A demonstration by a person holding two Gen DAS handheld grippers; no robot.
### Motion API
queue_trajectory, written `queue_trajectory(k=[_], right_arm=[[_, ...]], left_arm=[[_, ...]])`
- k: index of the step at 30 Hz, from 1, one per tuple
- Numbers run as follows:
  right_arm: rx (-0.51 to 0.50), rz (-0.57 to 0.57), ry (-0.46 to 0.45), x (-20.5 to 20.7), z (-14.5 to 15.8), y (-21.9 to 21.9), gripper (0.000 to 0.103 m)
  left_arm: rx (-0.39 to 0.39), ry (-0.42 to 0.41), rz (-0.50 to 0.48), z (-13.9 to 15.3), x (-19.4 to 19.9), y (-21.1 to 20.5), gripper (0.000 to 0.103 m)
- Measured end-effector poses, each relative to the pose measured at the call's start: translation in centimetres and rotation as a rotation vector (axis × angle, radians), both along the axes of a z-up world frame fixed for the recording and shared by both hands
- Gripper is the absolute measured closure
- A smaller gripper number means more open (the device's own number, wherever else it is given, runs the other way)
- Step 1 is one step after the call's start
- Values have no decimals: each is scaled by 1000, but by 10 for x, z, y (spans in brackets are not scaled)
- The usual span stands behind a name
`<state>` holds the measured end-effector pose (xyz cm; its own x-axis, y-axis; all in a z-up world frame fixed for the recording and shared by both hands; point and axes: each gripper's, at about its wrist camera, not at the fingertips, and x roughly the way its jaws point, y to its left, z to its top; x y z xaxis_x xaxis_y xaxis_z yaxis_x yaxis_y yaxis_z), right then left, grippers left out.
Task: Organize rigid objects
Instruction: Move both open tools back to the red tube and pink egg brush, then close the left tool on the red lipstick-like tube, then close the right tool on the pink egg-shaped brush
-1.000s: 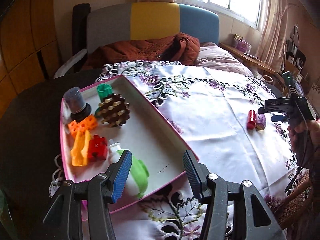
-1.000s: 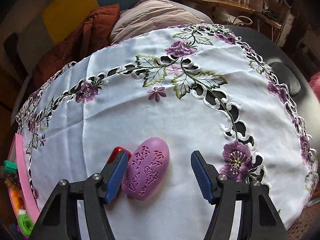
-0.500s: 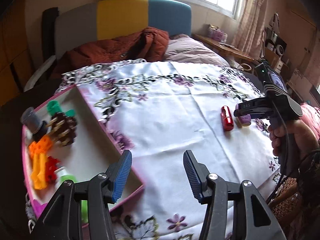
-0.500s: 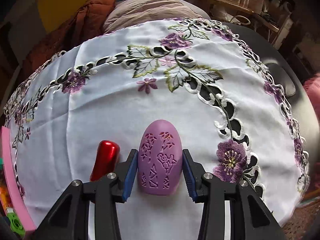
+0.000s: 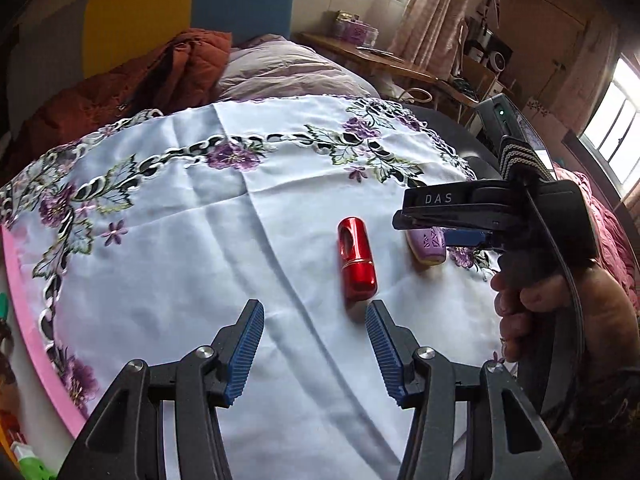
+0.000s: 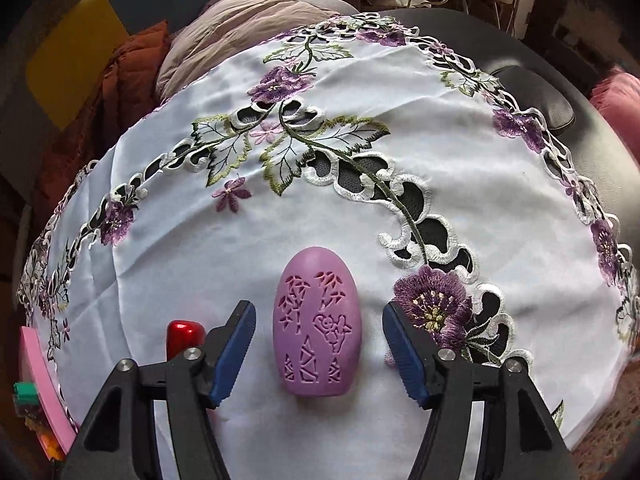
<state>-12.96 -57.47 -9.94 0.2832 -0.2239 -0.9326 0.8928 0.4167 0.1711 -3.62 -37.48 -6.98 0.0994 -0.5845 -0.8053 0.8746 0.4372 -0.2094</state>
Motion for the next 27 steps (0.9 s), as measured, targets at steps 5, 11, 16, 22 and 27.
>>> queue_trajectory(k=[5,11,16,22,27], right_arm=[[14,-54,-44,-10,3,-5,30],[6,-97,-73,-18,7,-10,30],[9,-80,-71,-14,6,-11,30],[-2,-28,-51,-4,4,-7,31],[-23,61,23,14,-3,2,38]], left_arm=[[5,24,-69,-9,1,-33,49],[35,29,-102,-23,1,-66,53],[89,-11,-114,-44,-1,-84,77],[43,-30,-22,-42,5,-49,77],[16,-38,83,-40,10,0,77]])
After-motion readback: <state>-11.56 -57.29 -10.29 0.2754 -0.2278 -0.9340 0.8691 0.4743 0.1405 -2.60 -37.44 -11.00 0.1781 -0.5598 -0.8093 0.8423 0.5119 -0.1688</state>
